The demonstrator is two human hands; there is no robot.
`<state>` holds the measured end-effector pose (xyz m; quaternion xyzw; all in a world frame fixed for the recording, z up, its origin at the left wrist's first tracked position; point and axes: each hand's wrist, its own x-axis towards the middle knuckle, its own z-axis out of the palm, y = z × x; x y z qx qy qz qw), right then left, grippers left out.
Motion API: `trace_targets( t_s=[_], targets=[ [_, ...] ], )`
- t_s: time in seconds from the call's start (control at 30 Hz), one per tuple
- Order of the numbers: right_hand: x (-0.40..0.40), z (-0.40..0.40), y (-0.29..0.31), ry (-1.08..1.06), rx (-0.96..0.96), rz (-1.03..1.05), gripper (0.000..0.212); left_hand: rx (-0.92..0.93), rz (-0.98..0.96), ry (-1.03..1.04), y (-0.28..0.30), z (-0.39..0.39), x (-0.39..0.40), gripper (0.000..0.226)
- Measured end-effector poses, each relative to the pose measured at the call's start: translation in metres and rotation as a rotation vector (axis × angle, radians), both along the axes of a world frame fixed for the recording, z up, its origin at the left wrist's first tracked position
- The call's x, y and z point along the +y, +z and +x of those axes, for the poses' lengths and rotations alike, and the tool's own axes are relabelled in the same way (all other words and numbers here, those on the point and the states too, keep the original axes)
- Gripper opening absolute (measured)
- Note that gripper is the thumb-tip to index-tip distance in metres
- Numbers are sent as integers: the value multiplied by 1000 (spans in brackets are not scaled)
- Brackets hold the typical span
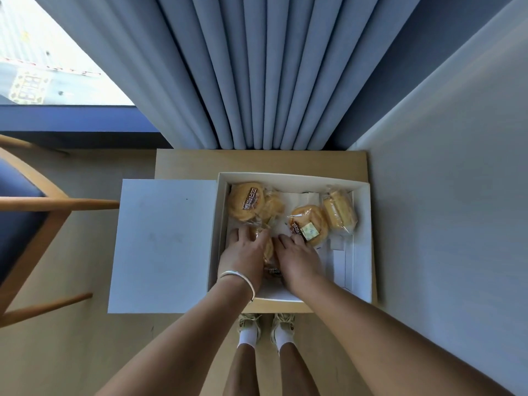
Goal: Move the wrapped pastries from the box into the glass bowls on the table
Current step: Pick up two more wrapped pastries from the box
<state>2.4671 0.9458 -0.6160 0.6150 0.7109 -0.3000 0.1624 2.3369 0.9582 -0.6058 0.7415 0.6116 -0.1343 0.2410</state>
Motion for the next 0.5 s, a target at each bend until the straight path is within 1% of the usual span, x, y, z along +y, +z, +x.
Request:
trace_targets(
  t_s=[0.13,0.23,0.33,0.43,0.5],
  targets=[
    [1,-4,7,13,-42,1,50,-15,-59,-12,16,-8,3,68],
    [1,-4,22,23,-49,11,50,-52,-59,-19,34,-13,5,72],
    [3,-6,48,24,-20,38,55,-75,-39,-22,57,-21,7,76],
    [4,-5,79,15,-30,84,59,-96,-39,-7,87,-30,10,80],
    [5,-3,103,-4,-42,106,68,-127,-31,14,112,-37,14,77]
  ],
)
